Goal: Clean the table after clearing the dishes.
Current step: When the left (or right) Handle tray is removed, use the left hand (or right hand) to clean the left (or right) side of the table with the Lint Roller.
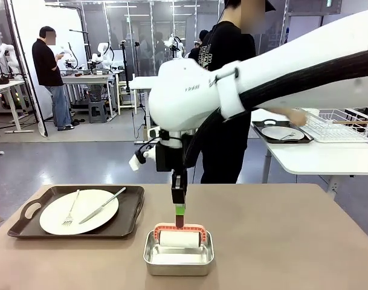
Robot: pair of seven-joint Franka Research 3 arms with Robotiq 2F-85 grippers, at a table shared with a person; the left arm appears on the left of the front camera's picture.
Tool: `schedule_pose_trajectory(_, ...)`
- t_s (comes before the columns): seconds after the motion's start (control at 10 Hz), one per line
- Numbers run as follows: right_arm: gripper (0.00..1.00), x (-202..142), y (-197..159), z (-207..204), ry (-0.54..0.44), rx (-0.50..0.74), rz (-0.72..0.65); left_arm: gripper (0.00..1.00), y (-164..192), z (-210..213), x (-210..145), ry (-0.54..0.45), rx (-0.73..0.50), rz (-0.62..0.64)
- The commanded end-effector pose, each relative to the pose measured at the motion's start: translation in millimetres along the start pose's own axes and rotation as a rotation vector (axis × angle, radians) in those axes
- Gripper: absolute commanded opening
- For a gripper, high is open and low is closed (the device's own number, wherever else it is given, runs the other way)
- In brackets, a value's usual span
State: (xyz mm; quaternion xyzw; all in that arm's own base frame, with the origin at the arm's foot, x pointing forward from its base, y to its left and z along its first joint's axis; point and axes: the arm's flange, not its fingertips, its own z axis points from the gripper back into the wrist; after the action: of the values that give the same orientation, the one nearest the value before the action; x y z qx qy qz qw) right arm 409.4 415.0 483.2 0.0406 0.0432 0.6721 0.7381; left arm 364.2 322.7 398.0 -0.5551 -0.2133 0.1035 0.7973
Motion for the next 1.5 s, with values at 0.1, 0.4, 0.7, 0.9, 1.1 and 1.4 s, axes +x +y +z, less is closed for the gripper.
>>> schedule_pose_trajectory(0.1,0.00,-50.0,43.8,6.9,-0.151,-0.078,-0.120,1.00,0.1,2.3,-0.5,-0.004,0.001,-0.002)
schedule_pose_trajectory(0.4,0.00,-39.7,33.4,23.7,-0.130,-0.054,-0.109,1.00,0.1,2.3,-0.5,-0.004,0.001,-0.002)
schedule_pose_trajectory(0.7,0.00,-39.7,33.4,23.7,-0.130,-0.054,-0.109,1.00,0.1,2.3,-0.5,-0.004,0.001,-0.002)
schedule_pose_trajectory(0.9,0.21,-43.6,30.0,22.2,-0.126,-0.058,-0.097,1.00,0.1,2.3,-0.5,-0.004,0.001,-0.002)
schedule_pose_trajectory(1.1,0.21,-77.8,14.7,41.7,-0.275,-0.040,-0.236,1.00,0.1,2.3,-0.5,-0.004,0.001,-0.002)
schedule_pose_trajectory(1.4,0.21,-137.3,-9.4,63.3,-0.465,-0.025,-0.460,1.00,0.1,2.3,-0.5,-0.004,0.001,-0.002)
